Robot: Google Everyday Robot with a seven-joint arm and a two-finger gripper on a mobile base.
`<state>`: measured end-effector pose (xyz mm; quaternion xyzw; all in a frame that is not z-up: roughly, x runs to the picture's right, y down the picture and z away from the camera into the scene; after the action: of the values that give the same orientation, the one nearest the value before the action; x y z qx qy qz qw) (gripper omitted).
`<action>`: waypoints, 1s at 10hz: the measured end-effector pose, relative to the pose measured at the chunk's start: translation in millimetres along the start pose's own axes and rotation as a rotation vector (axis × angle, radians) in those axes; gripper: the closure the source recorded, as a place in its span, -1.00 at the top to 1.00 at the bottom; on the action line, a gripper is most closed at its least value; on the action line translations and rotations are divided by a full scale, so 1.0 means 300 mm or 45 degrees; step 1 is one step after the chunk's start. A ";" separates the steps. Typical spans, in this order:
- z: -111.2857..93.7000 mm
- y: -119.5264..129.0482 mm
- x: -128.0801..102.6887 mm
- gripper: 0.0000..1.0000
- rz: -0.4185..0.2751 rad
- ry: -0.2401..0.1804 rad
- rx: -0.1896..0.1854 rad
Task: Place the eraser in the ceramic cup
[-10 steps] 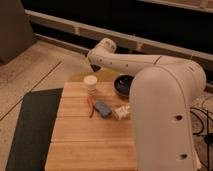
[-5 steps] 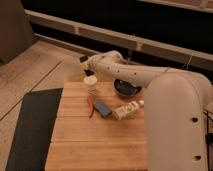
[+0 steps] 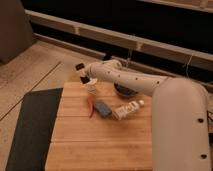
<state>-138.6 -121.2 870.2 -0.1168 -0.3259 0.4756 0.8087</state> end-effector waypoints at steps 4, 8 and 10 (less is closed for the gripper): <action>-0.031 -0.125 -0.062 -1.00 -0.112 0.017 0.025; -0.002 -0.231 -0.056 -1.00 -0.125 0.063 0.054; 0.047 -0.215 -0.019 -1.00 -0.086 0.081 0.015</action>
<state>-104.9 -161.4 910.6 -0.1160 -0.3011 0.4460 0.8348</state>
